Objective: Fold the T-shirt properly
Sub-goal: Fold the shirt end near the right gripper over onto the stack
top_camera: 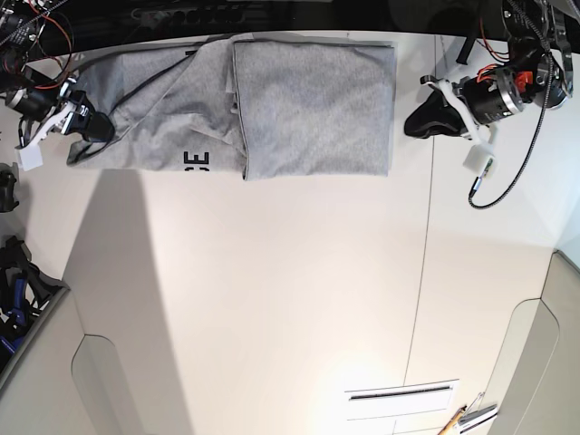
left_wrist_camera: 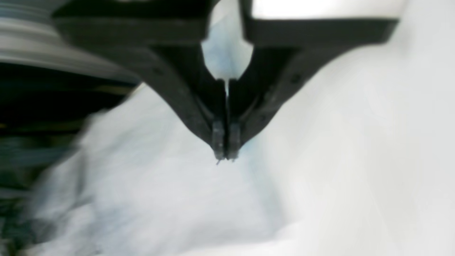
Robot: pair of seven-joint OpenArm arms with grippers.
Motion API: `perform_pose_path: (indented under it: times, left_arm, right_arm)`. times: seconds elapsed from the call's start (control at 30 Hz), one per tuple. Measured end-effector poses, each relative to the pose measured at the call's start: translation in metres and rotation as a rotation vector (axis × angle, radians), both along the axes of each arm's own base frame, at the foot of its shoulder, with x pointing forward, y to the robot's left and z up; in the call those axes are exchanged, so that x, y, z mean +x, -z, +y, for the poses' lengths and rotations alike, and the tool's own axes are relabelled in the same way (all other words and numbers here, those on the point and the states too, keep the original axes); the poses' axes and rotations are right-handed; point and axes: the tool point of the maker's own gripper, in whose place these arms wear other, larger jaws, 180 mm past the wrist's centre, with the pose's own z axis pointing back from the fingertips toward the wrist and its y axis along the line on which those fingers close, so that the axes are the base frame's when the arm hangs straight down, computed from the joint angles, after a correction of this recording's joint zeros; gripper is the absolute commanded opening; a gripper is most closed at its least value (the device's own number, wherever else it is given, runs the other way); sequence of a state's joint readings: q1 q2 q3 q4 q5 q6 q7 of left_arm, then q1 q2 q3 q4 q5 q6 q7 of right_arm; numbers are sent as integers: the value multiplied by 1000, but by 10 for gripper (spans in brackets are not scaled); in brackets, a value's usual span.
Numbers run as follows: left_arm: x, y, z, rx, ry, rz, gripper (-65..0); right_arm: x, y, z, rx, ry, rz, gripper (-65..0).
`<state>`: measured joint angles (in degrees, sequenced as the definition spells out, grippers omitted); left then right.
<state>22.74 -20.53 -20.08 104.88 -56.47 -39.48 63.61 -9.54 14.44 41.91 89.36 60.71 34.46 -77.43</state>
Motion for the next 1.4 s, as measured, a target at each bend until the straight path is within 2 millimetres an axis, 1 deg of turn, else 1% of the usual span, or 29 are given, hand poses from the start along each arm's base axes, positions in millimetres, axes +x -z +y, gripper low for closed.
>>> perform_pose_path:
  times: [0.07, 0.1, 0.17, 0.23, 0.33, 0.5, 0.57, 0.63, 0.73, 0.83, 0.93, 1.0, 1.1, 1.3, 1.4]
  left_arm:
    - [-4, 7, 23, 62, -56, 10, -650]
    - [-5, 11, 32, 72, -93, 20, -650]
    - [-14, 26, 41, 77, -131, 69, -650]
    - [-25, 45, 44, 64, -160, 141, -650]
    - [-28, 53, 35, -4, -170, 165, -650]
    - [-33, 60, 9, -61, -116, 187, -650]
    - [-34, 61, -2, -77, -90, 194, -650]
    - [-36, 62, -10, -88, -67, 199, -650]
    - [-38, 63, -20, -100, -42, 205, -650]
    - [-39, 64, -23, -107, -37, 208, -650]
    - [-39, 64, -25, -112, -39, 208, -650]
    - [-39, 64, -25, -113, -40, 207, -650]
    - [-39, 64, -25, -113, -40, 208, -650]
    - [-38, 64, -25, -114, -40, 206, -650]
    - [-38, 64, -25, -114, -41, 205, -650]
  right_arm:
    - [7, -18, 2, -46, -25, -61, -650]
    - [10, -26, 5, -67, -37, -87, -650]
    - [14, -41, 13, -92, -54, -139, -650]
    - [17, -51, 30, -86, -69, -182, -650]
    - [15, -56, 71, -27, -127, -215, -650]
    - [1, -47, 157, 114, -274, -182, -650]
    - [0, -49, 189, 158, -324, -195, -650]
    - [0, -54, 217, 189, -369, -216, -650]
    - [-3, -58, 252, 197, -450, -233, -650]
    - [-7, -61, 278, 180, -521, -252, -650]
    - [-9, -62, 299, 151, -568, -283, -650]
    - [-12, -58, 307, 115, -587, -274, -650]
    - [-16, -60, 320, 105, -619, -296, -650]
    - [-30, -64, 340, 110, -697, -311, -650]
    - [-34, -66, 346, 117, -717, -315, -650]
